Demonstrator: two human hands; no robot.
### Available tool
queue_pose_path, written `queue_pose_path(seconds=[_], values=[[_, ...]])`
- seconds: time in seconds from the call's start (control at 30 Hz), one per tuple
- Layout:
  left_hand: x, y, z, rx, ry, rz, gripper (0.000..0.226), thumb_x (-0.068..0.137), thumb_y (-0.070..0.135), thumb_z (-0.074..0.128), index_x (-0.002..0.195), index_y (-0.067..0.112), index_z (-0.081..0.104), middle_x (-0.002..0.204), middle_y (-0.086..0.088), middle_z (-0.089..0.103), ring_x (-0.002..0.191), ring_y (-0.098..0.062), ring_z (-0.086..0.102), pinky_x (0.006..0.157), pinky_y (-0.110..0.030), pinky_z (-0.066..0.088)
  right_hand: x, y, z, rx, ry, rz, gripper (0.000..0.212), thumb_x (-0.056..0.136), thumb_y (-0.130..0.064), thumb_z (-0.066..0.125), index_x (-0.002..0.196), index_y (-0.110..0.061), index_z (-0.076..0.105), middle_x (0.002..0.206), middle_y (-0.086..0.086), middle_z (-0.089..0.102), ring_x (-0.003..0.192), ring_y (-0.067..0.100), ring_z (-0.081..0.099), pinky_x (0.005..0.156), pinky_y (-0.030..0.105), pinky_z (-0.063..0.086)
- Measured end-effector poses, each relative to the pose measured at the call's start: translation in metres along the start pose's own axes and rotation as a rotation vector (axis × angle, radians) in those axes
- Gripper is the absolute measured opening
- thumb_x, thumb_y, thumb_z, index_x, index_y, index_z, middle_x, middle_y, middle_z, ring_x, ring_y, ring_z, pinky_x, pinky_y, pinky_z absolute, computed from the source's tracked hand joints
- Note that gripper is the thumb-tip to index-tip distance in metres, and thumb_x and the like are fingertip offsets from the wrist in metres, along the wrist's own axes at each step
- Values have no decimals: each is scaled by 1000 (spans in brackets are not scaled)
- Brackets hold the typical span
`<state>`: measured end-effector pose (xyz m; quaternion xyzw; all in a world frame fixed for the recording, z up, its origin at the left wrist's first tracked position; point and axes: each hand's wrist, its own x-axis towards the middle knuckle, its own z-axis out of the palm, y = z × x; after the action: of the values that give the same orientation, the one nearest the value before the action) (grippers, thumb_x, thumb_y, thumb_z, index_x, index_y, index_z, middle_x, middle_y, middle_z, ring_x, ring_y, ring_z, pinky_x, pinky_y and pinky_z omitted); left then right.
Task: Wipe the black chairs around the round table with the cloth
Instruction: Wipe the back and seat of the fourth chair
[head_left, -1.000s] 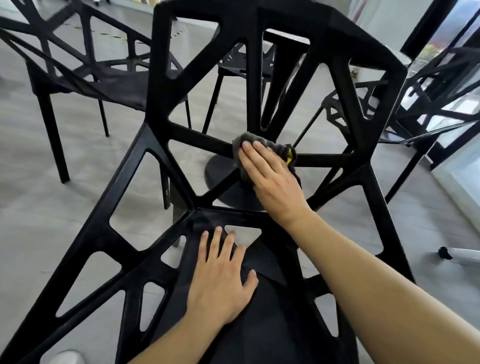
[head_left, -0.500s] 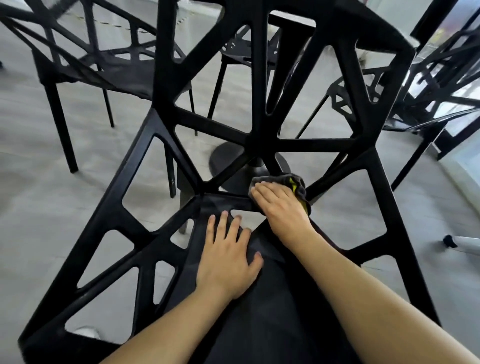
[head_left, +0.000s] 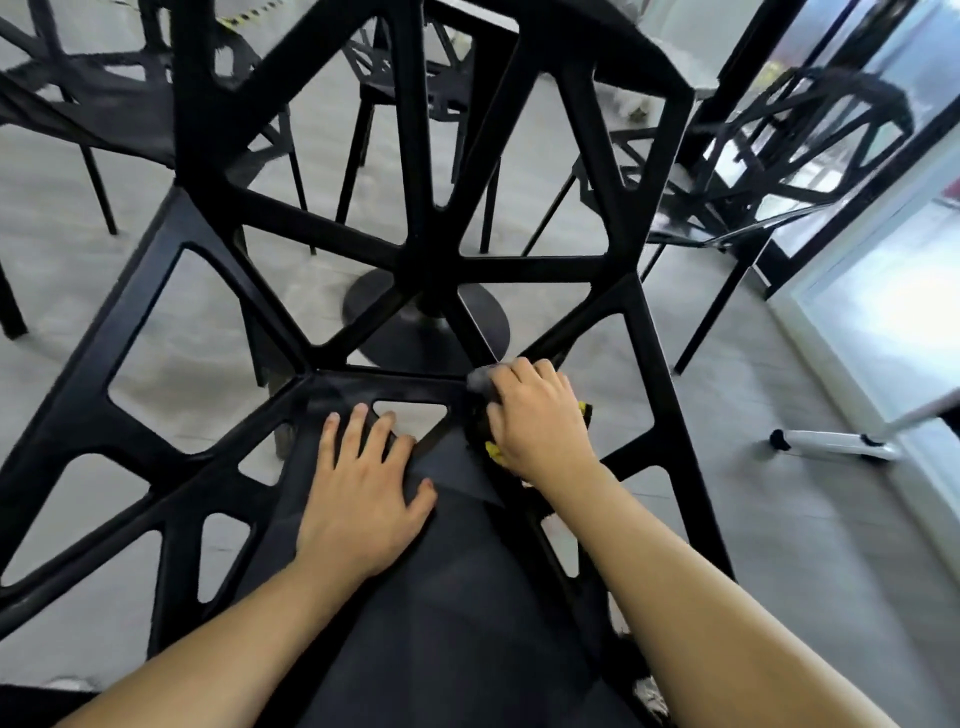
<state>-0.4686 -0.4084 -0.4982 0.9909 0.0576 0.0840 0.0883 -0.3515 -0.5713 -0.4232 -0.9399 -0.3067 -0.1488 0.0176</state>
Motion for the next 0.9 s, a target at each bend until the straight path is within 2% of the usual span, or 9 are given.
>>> queue_pose_path(seconds=[0.13,0.2,0.23,0.3,0.37,0.43,0.67,0.83,0.9], values=[[0,4,-1,17,-28,-27,63,90,58,29,132,22,59,152,-7,45,151,-32,21,123,-54,12,3,31,-74,218,542,303,30,84,-19,55,111,-12,65,102,6,62,96,27,50,85,39,44],[2,6,0,18,-40,-36,64,90,59,26,135,24,57,154,-6,43,152,-31,19,124,-53,9,13,47,-107,204,674,488,32,88,-23,52,117,-11,62,109,7,60,103,25,48,93,37,40],[3,5,0,19,-30,-35,64,90,59,26,135,25,57,154,-7,43,152,-31,19,124,-53,9,22,55,-113,211,670,588,34,91,-26,50,120,-11,59,114,8,59,107,25,47,98,38,38],[2,4,0,27,-23,-26,64,89,58,27,133,24,58,152,-8,45,151,-32,22,123,-53,10,39,65,-110,260,478,751,40,96,-32,46,127,-7,53,125,13,54,117,31,46,102,43,36],[2,5,-1,36,-29,-22,64,90,58,28,133,23,58,151,-9,46,150,-33,22,123,-53,9,52,74,-94,270,198,768,41,98,-33,46,127,-5,49,130,16,52,120,38,48,95,45,40],[4,6,0,44,-41,-27,65,90,59,26,135,22,56,153,-8,43,151,-32,19,124,-53,6,62,85,-88,252,67,715,37,98,-32,49,124,-6,49,127,15,55,114,39,54,81,39,40],[8,11,-3,28,-53,-56,61,92,58,26,134,23,54,158,-7,33,153,-31,12,124,-52,-3,42,95,-98,353,21,654,27,98,-32,51,110,-9,56,98,8,58,95,35,58,73,34,41],[9,10,-1,11,-41,-67,54,96,55,35,132,21,55,159,-9,32,153,-33,11,124,-53,-3,-69,89,-89,342,24,666,29,98,-37,53,109,-10,54,102,9,62,95,35,57,77,42,47],[8,10,0,12,-33,-66,54,96,56,37,132,20,56,158,-10,33,152,-34,12,124,-53,-2,-127,85,-85,317,7,662,23,99,-34,54,105,-12,51,100,6,59,92,32,54,74,40,43]])
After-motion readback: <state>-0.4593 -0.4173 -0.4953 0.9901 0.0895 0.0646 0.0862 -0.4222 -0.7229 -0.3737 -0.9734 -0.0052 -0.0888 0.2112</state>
